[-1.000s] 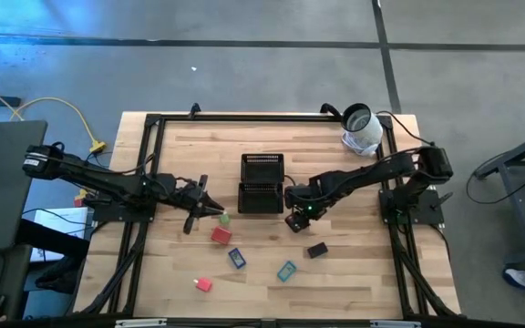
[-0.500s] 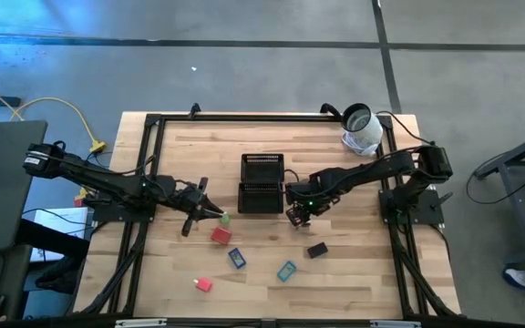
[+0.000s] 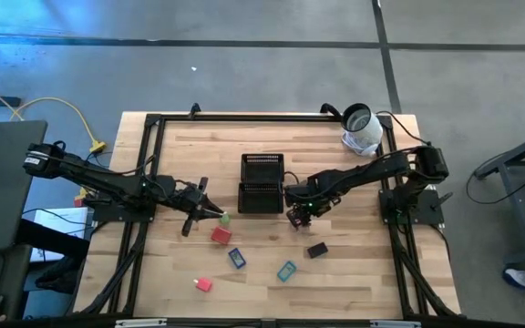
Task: Pick & Place Office items
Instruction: Put the white charger adapter into the top black bin
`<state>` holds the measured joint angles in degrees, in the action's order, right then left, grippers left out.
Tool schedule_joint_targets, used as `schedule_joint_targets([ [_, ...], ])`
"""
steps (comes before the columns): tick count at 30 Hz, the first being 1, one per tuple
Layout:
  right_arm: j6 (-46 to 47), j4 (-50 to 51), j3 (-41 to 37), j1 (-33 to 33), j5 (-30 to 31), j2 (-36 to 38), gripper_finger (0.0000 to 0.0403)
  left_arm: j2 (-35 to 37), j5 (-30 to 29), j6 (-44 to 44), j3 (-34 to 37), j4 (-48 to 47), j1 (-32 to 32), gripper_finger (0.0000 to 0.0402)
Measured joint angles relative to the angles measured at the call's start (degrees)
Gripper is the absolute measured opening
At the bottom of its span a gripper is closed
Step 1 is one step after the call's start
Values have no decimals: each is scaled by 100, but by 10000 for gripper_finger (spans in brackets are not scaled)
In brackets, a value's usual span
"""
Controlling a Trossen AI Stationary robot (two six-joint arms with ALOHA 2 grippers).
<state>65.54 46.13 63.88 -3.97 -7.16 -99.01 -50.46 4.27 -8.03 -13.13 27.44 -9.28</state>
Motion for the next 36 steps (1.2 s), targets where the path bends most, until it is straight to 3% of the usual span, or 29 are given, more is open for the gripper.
schedule_joint_targets([
  [11, -259, -391, 2, -17, -354, -700, 197, -2, 2, -45, 0, -51, -2, 50],
  [28, -280, -389, 4, -173, -775, -705, 196, -2, 19, -57, 2, -66, -76, 50],
  [36, -457, -396, 4, -166, -733, -688, 114, -2, 17, -59, 2, -66, -76, 50],
])
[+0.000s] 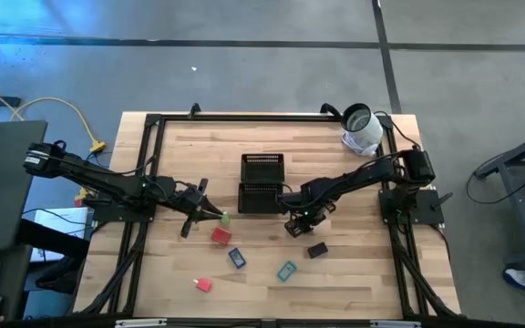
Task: Pick & Place Office items
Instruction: Put the white charger adapter into the top black bin
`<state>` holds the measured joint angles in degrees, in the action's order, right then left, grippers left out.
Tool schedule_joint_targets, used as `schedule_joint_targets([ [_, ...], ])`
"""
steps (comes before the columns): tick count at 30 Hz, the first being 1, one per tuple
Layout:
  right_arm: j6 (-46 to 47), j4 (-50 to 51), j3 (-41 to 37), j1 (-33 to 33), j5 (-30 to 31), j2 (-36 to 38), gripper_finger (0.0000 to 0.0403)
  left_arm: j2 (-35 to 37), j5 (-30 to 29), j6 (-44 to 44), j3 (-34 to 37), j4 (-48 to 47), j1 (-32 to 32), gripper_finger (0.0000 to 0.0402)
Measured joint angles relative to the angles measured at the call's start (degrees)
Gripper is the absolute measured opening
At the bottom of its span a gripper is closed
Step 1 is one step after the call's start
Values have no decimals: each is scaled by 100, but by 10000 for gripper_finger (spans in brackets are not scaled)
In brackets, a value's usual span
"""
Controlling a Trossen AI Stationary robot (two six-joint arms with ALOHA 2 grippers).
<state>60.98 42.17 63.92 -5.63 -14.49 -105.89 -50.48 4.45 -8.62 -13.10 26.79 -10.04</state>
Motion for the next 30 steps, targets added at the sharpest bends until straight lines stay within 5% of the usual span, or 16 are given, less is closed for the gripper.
schedule_joint_targets([
  [13, -562, -160, -2, -2, 558, 148, 114, 0, -12, -28, 0, 1, 0, 50],
  [23, -819, -344, -7, -75, 1405, 1225, 114, 0, -328, 204, 0, 59, 0, 50],
  [30, -1423, -1366, 0, -333, 1937, 1983, 114, 1, -323, 374, 0, 815, 38, 50],
])
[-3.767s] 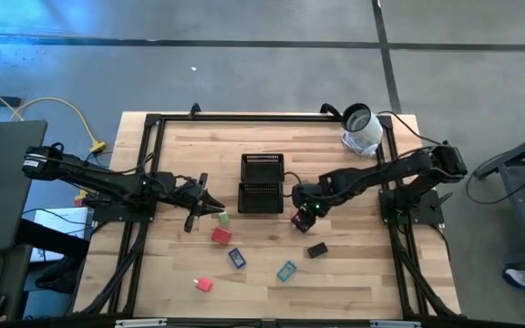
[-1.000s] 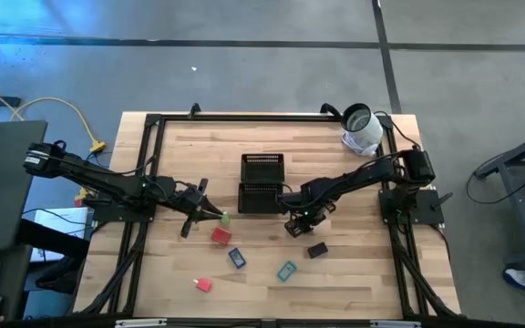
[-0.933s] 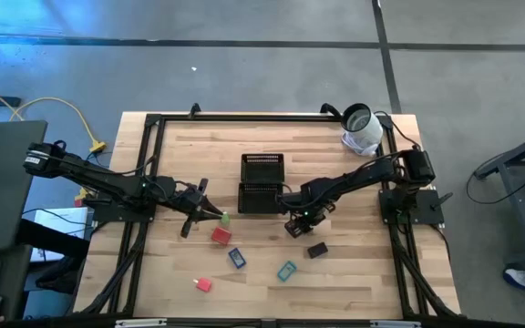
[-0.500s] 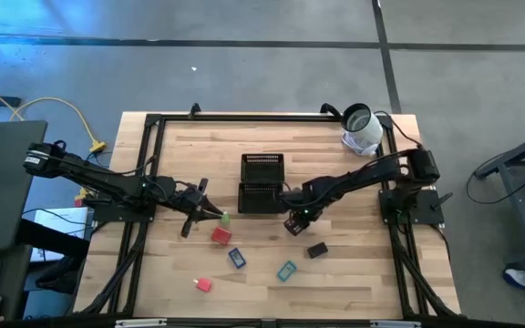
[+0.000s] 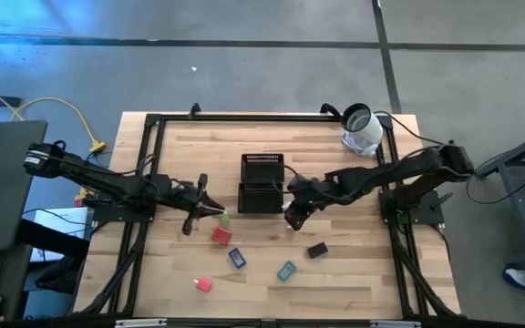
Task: Pick & Place Office items
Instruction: Put the white charger adapter into the top black bin
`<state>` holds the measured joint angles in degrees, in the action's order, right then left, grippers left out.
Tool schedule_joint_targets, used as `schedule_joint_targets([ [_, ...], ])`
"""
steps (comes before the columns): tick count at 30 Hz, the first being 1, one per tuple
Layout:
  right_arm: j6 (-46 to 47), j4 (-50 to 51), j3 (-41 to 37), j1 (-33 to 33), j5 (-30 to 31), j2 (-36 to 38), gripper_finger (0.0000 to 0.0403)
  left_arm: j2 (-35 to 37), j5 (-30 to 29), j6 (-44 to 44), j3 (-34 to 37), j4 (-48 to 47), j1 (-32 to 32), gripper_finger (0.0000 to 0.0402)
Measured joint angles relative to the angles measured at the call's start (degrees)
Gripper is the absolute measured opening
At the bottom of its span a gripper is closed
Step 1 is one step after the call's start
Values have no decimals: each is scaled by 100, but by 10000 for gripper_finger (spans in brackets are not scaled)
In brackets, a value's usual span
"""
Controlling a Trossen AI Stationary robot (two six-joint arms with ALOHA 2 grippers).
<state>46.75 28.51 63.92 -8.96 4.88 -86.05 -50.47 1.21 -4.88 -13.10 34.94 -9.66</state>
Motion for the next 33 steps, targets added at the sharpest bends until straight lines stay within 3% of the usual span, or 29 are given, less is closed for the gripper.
schedule_joint_targets([
  [12, -1696, -2370, -4, -85, 35, 137, 114, -61, -1, -22, -2, 296, 218, 50],
  [20, -2375, -3387, -2, 187, -409, -13, 114, -513, 43, -462, -2, 1613, 214, 51],
  [26, -2490, -3885, -1, 336, -954, -270, 114, -931, 48, -1095, -48, 2262, 316, 87],
  [33, -2805, -4170, -2, 338, -1002, -257, 114, -1390, 33, -1836, -111, 3052, 362, 128],
])
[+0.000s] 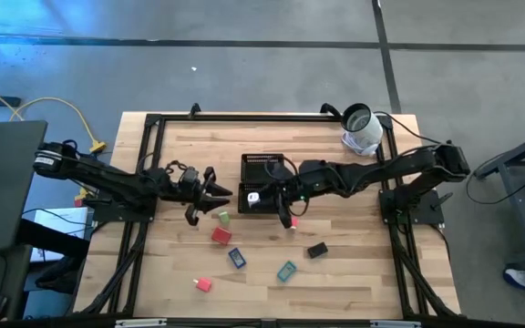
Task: Pick & Place Office items
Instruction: Put the white charger adapter into the top black bin
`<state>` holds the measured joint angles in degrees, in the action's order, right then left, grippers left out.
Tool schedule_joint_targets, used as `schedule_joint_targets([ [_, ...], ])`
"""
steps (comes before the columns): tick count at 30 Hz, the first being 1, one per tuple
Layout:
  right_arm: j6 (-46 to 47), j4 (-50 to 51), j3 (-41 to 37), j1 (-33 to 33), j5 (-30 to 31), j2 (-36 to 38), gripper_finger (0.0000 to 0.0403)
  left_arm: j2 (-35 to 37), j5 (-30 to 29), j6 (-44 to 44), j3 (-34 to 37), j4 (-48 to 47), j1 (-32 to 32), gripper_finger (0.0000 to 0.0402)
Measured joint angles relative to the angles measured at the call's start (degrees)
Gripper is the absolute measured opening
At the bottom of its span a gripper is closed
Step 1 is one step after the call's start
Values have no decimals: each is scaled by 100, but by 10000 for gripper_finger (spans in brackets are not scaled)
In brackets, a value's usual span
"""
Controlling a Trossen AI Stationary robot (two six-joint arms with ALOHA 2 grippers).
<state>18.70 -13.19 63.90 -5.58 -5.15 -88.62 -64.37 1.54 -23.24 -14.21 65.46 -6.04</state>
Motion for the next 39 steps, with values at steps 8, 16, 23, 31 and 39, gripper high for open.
schedule_joint_targets([
  [8, -113, -107, 0, -5, -18, 0, 114, -519, 356, -673, -445, 50, 81, 129],
  [16, -250, -115, 0, -123, 28, 0, 114, -1005, 632, -702, -811, 43, 57, 129],
  [23, -126, -164, 0, -114, 59, 0, 114, -1089, 647, 234, -829, -51, 57, 129],
  [31, 427, -168, 0, 31, -154, 0, 114, -1077, 368, 2781, -829, -147, 4, 129],
  [39, 990, -170, 0, 280, -411, 0, 114, -1074, -1984, 6622, -829, -374, -390, 129],
])
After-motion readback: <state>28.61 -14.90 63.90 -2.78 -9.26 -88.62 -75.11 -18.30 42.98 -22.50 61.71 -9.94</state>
